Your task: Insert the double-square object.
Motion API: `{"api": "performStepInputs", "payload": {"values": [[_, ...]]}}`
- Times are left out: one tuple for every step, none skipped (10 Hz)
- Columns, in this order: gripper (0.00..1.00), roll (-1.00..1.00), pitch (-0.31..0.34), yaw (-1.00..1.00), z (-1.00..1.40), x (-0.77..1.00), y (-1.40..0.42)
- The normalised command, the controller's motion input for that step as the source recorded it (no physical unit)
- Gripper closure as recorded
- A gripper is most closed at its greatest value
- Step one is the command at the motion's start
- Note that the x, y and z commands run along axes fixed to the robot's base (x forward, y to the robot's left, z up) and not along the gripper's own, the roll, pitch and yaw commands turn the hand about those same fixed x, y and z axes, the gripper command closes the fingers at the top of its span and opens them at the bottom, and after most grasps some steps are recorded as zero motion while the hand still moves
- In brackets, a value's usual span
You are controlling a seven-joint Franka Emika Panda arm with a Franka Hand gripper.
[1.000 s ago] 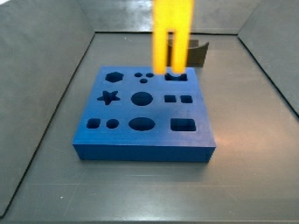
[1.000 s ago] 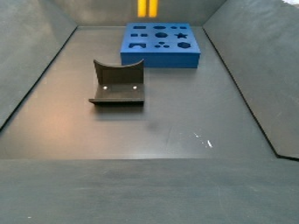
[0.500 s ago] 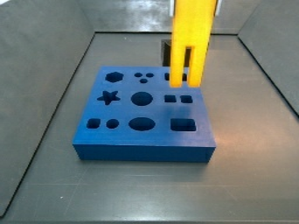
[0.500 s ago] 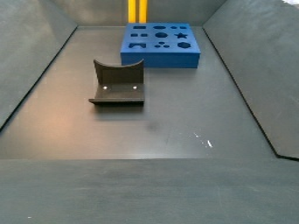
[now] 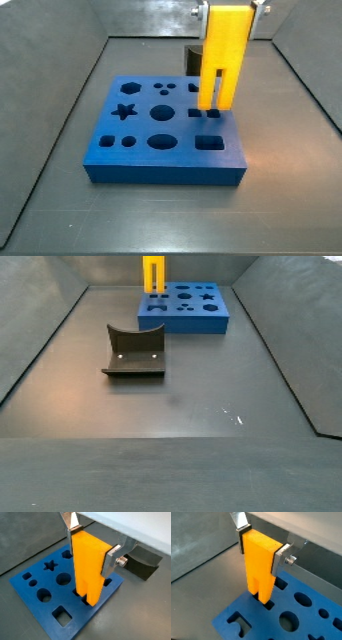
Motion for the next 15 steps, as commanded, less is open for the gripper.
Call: {"api": "performStepInputs", "payload": {"values": [[1.00, 0.17, 0.000, 0.04, -0.23, -0.20, 0.00], [1.00, 0.13, 0.000, 0.07, -0.23, -0.15, -0.01], [1.00, 0.07, 0.000, 0.16, -0.14, 0.00, -0.10], [1.00, 0.04, 0.000, 0.18, -0.07, 0.06, -0.12], [1.00, 0.01, 0.000, 0.16, -0.07, 0.06, -0.14], [1.00, 0.02, -0.003, 0.13, -0.15, 0.01, -0.10], [1.00, 0.06, 0.000, 0.11, -0.23, 0.00, 0.00], [1.00, 0.09, 0.000, 0.05, -0.29, 0.00, 0.00], [1.00, 0.09, 0.000, 0.00, -0.31, 0.10, 0.14], [1.00, 0.08, 0.000, 0.00, -0.29, 0.06, 0.12], [1.00, 0.07, 0.000, 0.00, -0.26, 0.17, 0.05], [1.00, 0.06, 0.000, 0.00, -0.32, 0.07, 0.00], [1.00, 0.03, -0.003, 0.00, -0.37, 0.13, -0.01], [1.00, 0.01, -0.093, 0.00, -0.74, 0.19, 0.00], [1.00, 0.02, -0.130, -0.04, -0.93, 0.15, 0.00]]}}
